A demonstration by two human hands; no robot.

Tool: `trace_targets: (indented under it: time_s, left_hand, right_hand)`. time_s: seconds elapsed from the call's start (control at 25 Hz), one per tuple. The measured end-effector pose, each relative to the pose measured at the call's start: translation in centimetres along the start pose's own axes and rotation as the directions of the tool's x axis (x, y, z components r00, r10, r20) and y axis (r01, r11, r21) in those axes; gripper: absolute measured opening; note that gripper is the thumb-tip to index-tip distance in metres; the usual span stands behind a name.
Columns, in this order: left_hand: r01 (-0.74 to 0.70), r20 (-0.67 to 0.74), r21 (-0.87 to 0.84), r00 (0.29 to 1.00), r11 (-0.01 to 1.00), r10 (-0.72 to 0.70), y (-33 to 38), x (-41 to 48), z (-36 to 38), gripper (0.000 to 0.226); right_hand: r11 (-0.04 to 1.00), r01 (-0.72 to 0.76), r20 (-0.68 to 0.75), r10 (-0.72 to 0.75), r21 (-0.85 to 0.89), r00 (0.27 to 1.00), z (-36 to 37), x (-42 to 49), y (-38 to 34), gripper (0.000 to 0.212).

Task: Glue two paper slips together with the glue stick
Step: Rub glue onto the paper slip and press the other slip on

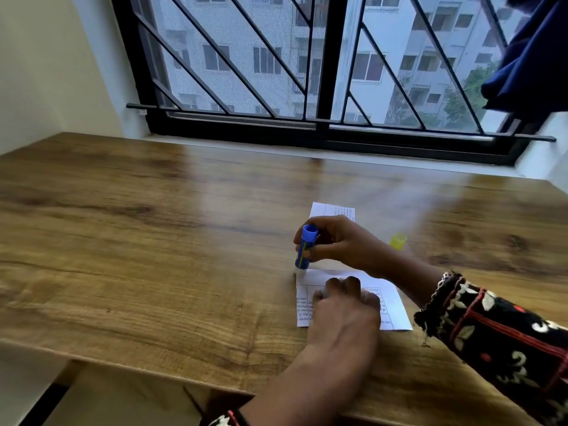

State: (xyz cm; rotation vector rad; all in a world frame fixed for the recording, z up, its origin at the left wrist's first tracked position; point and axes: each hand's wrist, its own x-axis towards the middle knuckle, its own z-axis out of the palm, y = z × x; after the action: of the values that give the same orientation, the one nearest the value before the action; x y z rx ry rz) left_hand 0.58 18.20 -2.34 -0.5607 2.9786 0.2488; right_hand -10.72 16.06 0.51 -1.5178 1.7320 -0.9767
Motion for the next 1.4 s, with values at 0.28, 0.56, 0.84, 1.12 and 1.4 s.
trace_targets:
  time_s: [0.28, 0.56, 0.84, 1.12, 1.4]
  left_hand:
    - [0.013, -0.012, 0.02, 1.0, 1.0, -0.013, 0.1, -0.1, 0.2, 0.05]
    - [0.025, -0.054, -0.003, 0.998, 1.0, -0.025, 0.1, -0.4, 0.3, 0.048]
    - [0.037, -0.083, 0.03, 0.996, 0.999, -0.035, 0.2, -0.5, 0.4, 0.045]
    - [0.036, -0.133, 0.041, 0.991, 0.998, -0.03, 0.2, -0.5, 0.5, 0.041]
    - [0.035, -0.171, 0.068, 0.985, 0.997, -0.023, -0.2, -0.2, 0.2, 0.034]
  right_hand:
    - [0.997, 0.023, 0.006, -0.023, -0.074, 1.0, -0.1, -0.2, 0.1, 0.021]
    - [0.997, 0.014, -0.02, -0.016, -0.078, 1.0, -1.3, -1.3, 0.9, 0.02]
    - [1.0, -0.006, -0.04, 0.005, -0.022, 0.999, -2.9, -3.0, 1.8, 0.021]
    - [0.999, -0.039, -0.088, 0.041, 0.029, 0.995, -4.3, -4.6, 2.9, 0.023]
    - [0.996, -0.085, -0.151, 0.09, 0.041, 0.984, -5.8, -6.5, 3.9, 0.021]
